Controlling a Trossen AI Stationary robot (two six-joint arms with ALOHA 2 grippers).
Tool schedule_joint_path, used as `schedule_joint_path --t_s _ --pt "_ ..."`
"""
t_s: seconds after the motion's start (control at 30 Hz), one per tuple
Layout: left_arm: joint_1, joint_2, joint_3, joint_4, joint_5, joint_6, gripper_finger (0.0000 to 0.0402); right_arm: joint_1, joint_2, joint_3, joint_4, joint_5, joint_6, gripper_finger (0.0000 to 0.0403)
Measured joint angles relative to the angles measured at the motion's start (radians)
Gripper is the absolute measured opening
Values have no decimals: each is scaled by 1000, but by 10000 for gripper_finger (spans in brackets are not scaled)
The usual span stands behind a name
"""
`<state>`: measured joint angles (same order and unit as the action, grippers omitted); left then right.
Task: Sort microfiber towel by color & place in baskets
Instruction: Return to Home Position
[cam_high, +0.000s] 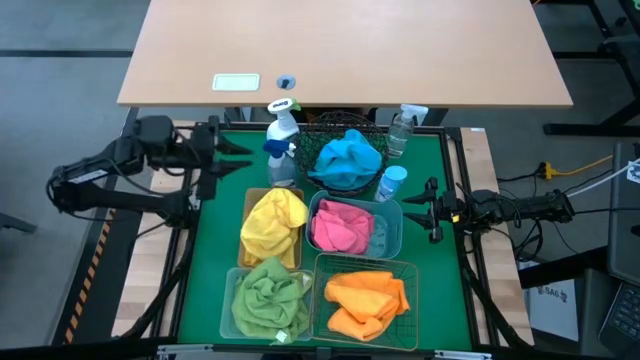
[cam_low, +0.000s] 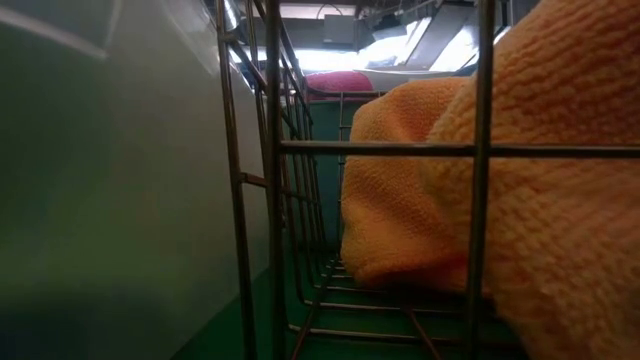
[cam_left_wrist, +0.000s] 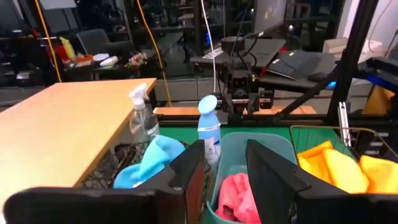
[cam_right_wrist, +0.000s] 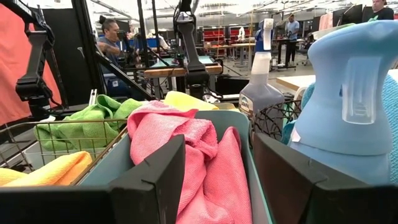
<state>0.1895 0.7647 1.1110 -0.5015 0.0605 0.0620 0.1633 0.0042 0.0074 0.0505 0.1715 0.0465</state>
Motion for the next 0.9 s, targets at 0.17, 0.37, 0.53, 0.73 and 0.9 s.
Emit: schedule_joint_path --t_s 0.17,0.37,0.53,0.73,0.9 --pt "21 -38 0 -68 38 21 112 0 0 0 0 0 0 189" --pt "21 -61 0 -115 80 39 112 0 0 0 0 0 0 189" --pt "21 -68 0 -118 80 48 112 0 0 0 0 0 0 189" --pt "21 -81 -56 -94 69 52 112 0 0 0 0 0 0 189" --pt "21 -148 -220 32 69 21 112 0 0 0 0 0 0 189"
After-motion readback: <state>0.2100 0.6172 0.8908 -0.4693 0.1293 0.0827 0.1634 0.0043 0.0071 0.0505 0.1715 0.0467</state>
